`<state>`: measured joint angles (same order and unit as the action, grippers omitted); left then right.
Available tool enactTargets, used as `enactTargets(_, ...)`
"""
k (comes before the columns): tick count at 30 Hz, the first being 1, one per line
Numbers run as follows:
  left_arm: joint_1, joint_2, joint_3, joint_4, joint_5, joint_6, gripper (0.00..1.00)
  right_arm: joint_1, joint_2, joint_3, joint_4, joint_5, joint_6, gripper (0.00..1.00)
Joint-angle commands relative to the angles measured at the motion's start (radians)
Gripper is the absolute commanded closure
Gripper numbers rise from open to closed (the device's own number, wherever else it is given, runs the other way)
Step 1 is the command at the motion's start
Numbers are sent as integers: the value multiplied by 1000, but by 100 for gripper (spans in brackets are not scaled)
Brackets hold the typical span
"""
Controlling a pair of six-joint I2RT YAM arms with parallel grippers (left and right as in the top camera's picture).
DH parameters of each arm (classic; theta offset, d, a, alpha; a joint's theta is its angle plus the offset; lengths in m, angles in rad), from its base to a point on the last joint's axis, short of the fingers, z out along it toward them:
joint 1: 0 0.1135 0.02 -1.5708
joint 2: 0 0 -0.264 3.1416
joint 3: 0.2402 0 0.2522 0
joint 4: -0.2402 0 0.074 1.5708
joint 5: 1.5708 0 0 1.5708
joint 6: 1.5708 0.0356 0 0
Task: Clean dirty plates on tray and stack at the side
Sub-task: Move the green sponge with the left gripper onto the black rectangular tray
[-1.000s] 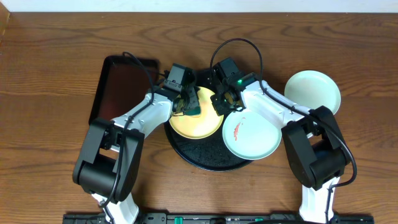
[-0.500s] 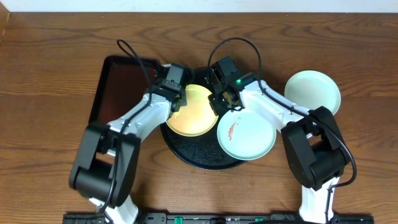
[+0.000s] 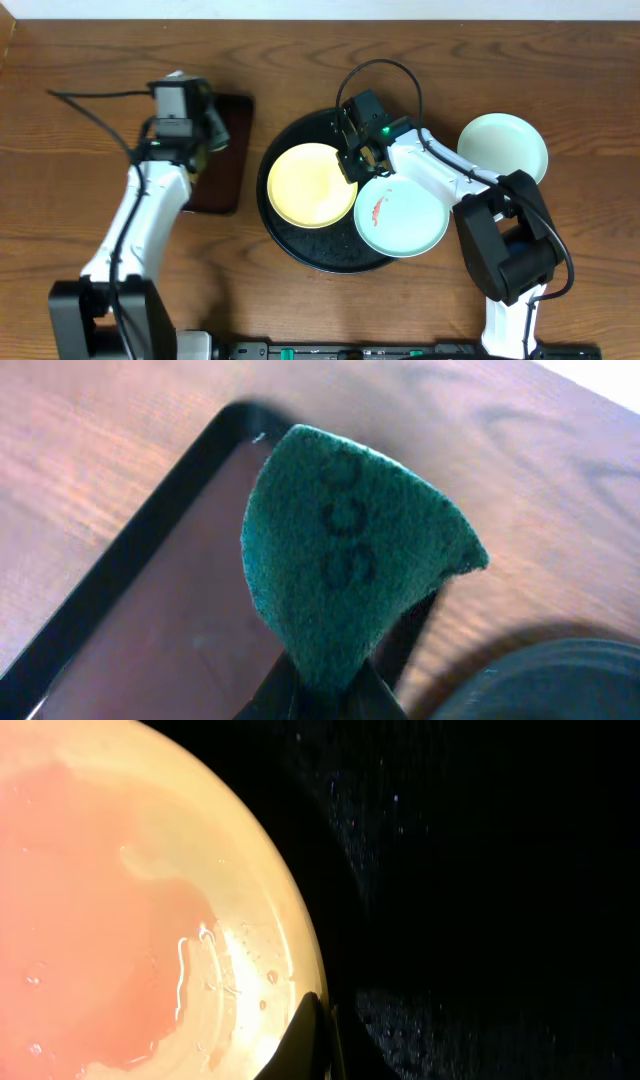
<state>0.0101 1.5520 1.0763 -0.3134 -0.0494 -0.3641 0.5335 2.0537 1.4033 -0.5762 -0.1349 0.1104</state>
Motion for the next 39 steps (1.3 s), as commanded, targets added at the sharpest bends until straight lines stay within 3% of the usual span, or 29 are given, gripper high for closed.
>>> enactTargets(1, 61, 58, 2, -15, 123, 12, 92, -2, -64, -10, 17, -4, -3, 99)
enactTargets(4, 85, 136, 2, -12, 202, 12, 92, 9, -109, -9, 27, 5, -3, 99)
enactTargets(11, 88, 247, 2, -10, 187, 12, 84, 31, -159, -9, 4, 117, -4, 99)
enactTargets(12, 90, 247, 2, -5, 187, 12, 75, 33, -162, -9, 1, 120, -3, 99)
enactTargets(13, 90, 247, 2, -2, 187, 12, 55, 34, -165, -9, 1, 121, -4, 99)
enactTargets(15, 92, 247, 2, -3, 187, 12, 31, 39, -182, -9, 0, 145, -3, 99)
enactTargets(18, 92, 247, 2, -3, 188, 13, 25, 53, -233, -9, 0, 219, -3, 99)
enactTargets(32, 92, 247, 2, -3, 188, 12, 23, 140, -382, -9, -56, 541, -93, 99)
enactTargets(39, 92, 247, 2, -3, 188, 12, 23, 188, -382, -9, -57, 557, -93, 99)
